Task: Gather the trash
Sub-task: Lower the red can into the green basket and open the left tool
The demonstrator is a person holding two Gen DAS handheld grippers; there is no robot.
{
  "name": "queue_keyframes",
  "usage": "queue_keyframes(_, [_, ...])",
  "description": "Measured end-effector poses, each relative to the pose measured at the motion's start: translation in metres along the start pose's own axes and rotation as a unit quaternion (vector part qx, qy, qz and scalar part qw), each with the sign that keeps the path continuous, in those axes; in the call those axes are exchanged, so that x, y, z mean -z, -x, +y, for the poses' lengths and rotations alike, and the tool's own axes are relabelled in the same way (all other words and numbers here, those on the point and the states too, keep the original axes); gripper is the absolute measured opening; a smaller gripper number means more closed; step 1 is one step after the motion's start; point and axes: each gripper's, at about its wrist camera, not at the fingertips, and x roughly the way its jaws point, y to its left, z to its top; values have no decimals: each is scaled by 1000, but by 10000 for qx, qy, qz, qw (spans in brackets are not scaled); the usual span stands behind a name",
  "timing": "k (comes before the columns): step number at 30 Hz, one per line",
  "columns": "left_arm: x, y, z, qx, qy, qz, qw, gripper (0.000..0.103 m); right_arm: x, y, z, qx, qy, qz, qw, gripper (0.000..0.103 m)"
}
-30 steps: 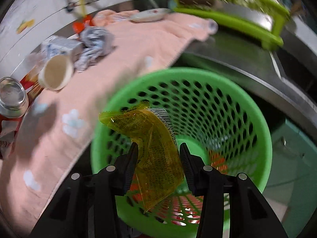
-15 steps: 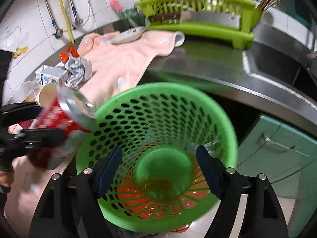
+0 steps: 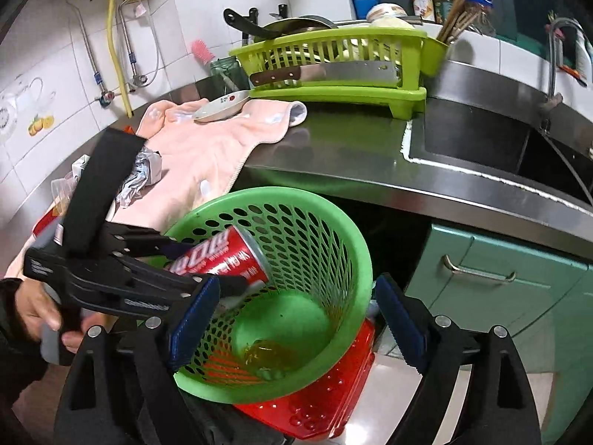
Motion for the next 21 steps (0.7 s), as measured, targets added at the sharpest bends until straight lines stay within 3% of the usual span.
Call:
queue_keyframes(12, [12,-37,-3,62,78,478,9988,64,4,-5,0,-45,-91,64,9999,83])
queue_keyframes(14, [16,-35,-2,110,106,452,9989,65,3,-3,3,-44,-60,45,10000,83])
queue_keyframes(16, [20,-30,0,139,135,407,9990,79,2,0,8,-40,-18,17,10000,84])
queue_keyframes(21, [23,-12,3,173,166,160,9996,79,-1,8,20,-41,83,-52,9999,84])
